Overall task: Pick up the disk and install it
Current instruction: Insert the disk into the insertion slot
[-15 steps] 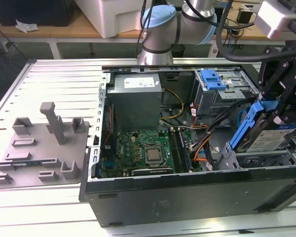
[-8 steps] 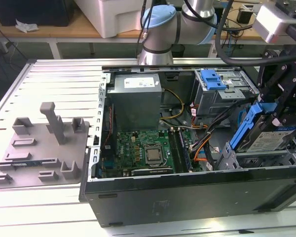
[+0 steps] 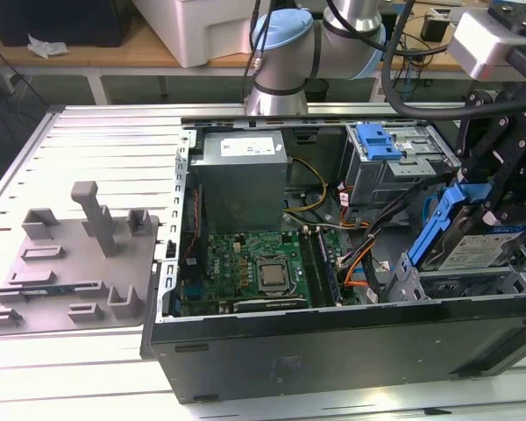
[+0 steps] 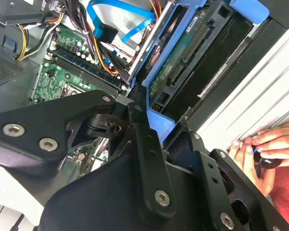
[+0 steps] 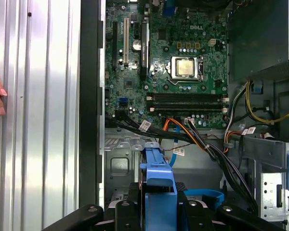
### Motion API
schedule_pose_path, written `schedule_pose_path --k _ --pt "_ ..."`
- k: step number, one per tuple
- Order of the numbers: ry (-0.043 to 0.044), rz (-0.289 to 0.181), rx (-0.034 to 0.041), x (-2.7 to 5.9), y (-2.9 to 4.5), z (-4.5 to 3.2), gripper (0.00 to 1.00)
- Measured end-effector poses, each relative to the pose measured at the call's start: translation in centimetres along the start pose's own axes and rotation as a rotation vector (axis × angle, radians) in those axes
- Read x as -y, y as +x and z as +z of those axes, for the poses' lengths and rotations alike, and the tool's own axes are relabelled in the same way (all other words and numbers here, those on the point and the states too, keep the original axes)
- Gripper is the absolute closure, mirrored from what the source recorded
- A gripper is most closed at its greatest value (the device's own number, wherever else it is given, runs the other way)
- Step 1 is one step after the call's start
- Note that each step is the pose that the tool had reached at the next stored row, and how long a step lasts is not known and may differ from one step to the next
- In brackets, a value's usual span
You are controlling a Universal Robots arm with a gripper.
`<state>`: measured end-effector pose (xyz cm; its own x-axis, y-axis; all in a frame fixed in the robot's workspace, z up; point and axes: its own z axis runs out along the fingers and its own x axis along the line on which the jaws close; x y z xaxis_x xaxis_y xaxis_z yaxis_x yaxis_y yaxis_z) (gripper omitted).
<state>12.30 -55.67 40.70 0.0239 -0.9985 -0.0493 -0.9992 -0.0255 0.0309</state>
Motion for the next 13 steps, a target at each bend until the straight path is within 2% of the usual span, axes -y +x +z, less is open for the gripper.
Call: schedule_pose_path --k 3,4,13 --pt "0.0000 0.000 -0.0002 -0.03 0.00 -0.01 0.62" --pt "0.0000 0.000 -0.0002 -0.04 0.00 0.00 0.56" --pt "0.0000 0.000 -0.0001 -0.03 0.00 0.02 0.56"
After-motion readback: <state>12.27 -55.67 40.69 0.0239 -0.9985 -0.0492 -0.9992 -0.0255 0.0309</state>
